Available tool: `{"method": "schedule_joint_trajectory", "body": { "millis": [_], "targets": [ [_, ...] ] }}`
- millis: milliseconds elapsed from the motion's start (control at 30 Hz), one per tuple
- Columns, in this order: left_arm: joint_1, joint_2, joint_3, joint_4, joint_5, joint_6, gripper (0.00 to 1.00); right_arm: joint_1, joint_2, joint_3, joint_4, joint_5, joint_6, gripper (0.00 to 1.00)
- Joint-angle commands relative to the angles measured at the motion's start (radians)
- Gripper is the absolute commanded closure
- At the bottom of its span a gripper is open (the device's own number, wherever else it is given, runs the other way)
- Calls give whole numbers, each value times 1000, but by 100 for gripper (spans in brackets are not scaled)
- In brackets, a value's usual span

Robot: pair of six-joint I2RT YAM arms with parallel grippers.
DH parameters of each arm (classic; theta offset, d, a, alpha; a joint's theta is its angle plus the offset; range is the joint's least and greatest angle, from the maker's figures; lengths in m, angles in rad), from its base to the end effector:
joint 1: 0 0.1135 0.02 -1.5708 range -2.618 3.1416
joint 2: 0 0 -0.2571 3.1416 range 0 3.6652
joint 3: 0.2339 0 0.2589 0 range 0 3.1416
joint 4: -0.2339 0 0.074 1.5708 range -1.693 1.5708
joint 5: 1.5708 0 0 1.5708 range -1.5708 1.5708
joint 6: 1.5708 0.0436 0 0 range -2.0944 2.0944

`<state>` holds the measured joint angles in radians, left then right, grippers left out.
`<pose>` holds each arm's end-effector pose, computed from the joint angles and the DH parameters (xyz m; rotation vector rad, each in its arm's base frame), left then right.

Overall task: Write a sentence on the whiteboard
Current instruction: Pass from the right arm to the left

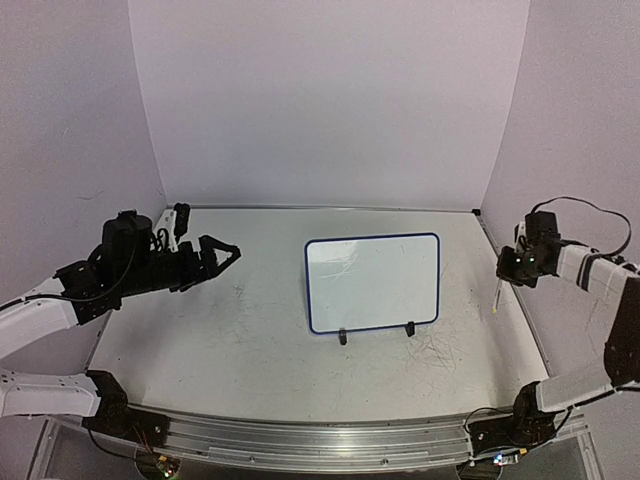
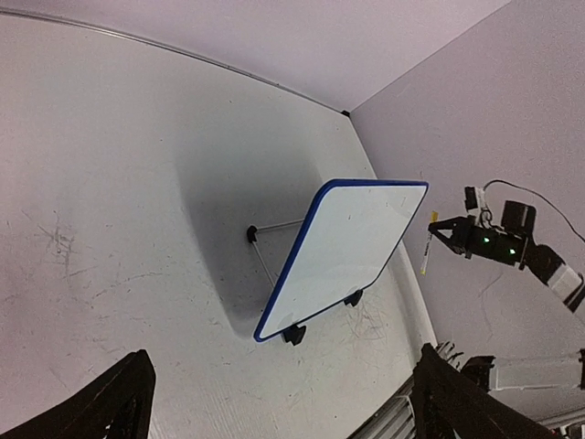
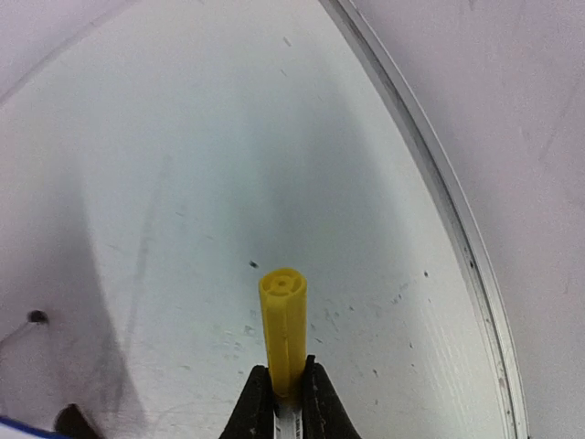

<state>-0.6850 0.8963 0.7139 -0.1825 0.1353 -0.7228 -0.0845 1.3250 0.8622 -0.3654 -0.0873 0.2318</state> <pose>0.1724 -0.1485 0.2858 0.0578 2.0850 -1.0360 0.2883 -0.0206 0.2176 0.3379 2.3781 0.1734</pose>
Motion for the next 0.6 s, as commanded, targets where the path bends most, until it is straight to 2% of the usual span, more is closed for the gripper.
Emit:
{"method": "schedule_joint_trajectory", "body": {
  "millis": [0, 67, 133, 233, 333, 433, 567],
  "targets": [
    [5, 2, 47, 23, -32, -90, 1, 31, -247, -35, 211, -234, -15, 100],
    [4, 28, 57, 26, -14, -113, 1, 126, -334, -40, 258, -300, -20, 100],
    [4, 63, 72, 34, 27, -126, 1, 274, -388, -37, 292, -294, -42, 100],
    [1, 114, 75, 57, 72, -139, 4, 490, -385, -27, 299, -303, -85, 100],
    [-7, 160, 75, 94, 106, -178, 6, 709, -289, -15, 264, -261, -123, 100],
    [-20, 202, 72, 143, 136, -221, 9, 913, -151, -4, 250, -102, -149, 100],
    [-50, 256, 95, 170, 169, -247, 13, 1064, 18, 51, 260, 18, -168, 100]
  ]
}}
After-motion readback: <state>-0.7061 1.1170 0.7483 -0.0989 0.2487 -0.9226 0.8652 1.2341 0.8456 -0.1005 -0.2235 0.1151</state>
